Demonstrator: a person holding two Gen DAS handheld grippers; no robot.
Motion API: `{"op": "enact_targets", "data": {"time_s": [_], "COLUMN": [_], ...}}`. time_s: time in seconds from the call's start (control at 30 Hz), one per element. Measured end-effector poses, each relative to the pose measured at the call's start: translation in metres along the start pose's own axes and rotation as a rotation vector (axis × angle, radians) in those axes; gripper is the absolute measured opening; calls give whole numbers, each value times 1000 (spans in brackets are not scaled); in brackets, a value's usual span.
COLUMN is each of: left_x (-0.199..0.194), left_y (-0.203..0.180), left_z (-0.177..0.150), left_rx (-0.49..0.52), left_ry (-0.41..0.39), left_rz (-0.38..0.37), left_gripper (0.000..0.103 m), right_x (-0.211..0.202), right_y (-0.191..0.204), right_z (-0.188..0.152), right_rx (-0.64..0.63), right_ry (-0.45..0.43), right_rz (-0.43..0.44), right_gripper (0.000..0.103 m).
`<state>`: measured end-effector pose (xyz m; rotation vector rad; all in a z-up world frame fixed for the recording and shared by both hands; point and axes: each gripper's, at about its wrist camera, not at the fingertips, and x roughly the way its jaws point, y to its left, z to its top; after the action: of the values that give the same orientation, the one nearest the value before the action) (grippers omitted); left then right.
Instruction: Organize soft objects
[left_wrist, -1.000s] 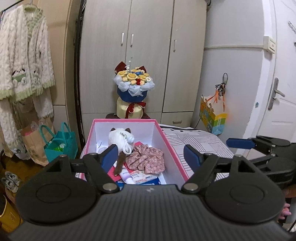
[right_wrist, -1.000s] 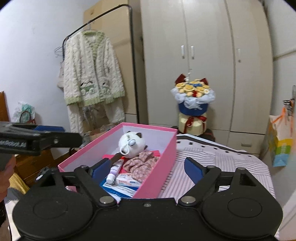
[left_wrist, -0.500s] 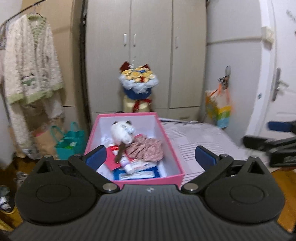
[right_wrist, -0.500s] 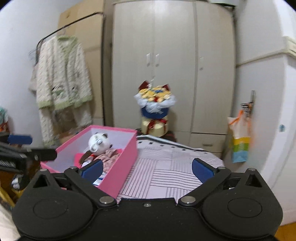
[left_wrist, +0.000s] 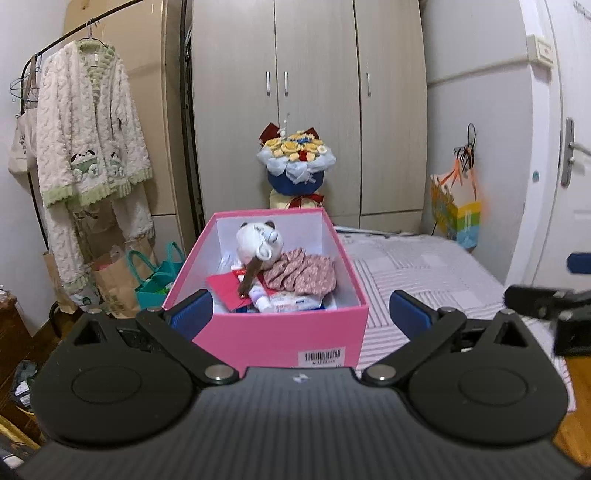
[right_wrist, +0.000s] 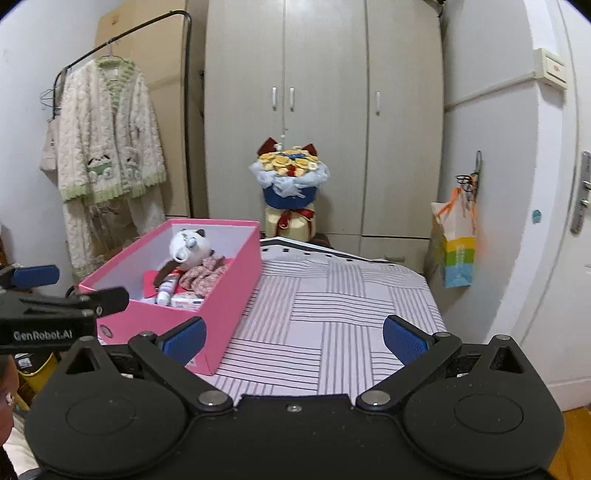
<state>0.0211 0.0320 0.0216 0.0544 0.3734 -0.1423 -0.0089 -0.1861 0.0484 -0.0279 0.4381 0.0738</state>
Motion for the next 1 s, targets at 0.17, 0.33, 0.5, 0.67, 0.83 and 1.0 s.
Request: {"op": "enact_targets", "data": {"time_s": [0.17,0.33,0.5,0.67,0.83,1.0], "left_x": [1,-3,-2,-1,-1,1], "left_y": [1,0,1,-1,-2,0], "left_z": [-3,-5,-7,-8,-10,-12], "left_rx": [-3,-4,-15,-9,-11,-23], "left_ry": [3,-27,-32,-37,-50,-46], "left_rz": [-13,-22,-29,-22,-14,-9], "left_gripper": [103,103,103,103,103,103], "right_x": [2,1,-5,-6,-6,-6], "right_y": [-6,-6,-4,-1,0,0], "right_z": [-5,-7,-9,-12,-14,-14], "right_rx": [40,36,17,7,-4,-10], "right_ry": [7,-3,-30,-38,-43,-63], "right_rz": [-33,-71,-56,-53,-75,-99], "right_gripper": [103,103,103,103,103,103]}}
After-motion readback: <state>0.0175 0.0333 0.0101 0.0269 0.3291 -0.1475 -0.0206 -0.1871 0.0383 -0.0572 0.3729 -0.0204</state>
